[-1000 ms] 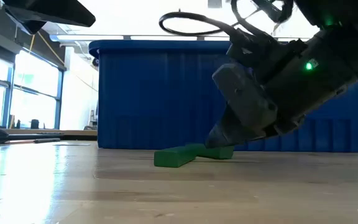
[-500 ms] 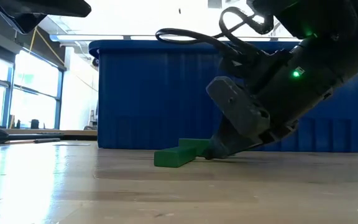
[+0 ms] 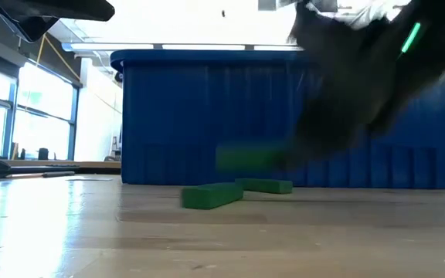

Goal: Sort blocks
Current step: Put the green block into the blue bin with the other green block

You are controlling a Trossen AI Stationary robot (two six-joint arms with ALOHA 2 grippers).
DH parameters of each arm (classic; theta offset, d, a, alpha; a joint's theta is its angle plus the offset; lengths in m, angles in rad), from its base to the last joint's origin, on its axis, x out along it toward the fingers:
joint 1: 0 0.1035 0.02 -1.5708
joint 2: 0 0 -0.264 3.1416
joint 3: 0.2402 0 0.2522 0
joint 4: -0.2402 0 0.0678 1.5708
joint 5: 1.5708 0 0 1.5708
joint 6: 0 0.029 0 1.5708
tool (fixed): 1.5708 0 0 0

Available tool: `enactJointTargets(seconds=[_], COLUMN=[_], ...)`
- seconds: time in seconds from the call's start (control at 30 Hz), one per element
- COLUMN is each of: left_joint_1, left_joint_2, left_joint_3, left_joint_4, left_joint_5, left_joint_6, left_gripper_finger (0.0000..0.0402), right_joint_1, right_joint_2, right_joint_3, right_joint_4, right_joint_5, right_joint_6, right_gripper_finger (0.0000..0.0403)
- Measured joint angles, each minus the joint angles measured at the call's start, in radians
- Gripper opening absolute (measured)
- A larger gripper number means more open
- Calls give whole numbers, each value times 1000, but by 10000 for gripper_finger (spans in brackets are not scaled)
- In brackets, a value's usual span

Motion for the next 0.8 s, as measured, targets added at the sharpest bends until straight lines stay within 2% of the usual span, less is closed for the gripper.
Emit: enactJointTargets(seconds=[0.1, 0.17, 0.27, 0.37, 0.5, 0.6, 0.7, 0.8], left_joint_1=[-9, -15, -27, -45, -78, -101, -108, -107], left_joint_2=[-7, -20, -51, -89, -114, -113, -113, -113], left_joint_3=[13, 30, 53, 56, 56, 56, 56, 56], left_joint_4=[-2, -2, -1, -4, -43, -80, -135, -196], left_joint_5=[0, 0, -11, -55, -144, -201, -234, -263], left_joint_6=[29, 67, 144, 208, 234, 233, 191, 140], left_gripper_finger=[172, 172, 172, 172, 172, 172, 172, 172], right_joint_1=[39, 41, 6, -87, -301, -522, -742, -929], right_joint_2=[-74, -105, -133, -132, -131, -132, -128, -127], right_joint_3=[106, 223, 455, 691, 947, 1059, 1072, 1014], right_joint_4=[-181, -316, -485, -665, -848, -901, -883, -794], right_joint_5=[6, 4, -21, -57, -141, -311, -512, -630], right_joint_6=[2, -52, -202, -378, -515, -543, -559, -515], right_gripper_finger=[49, 49, 49, 49, 49, 49, 49, 49])
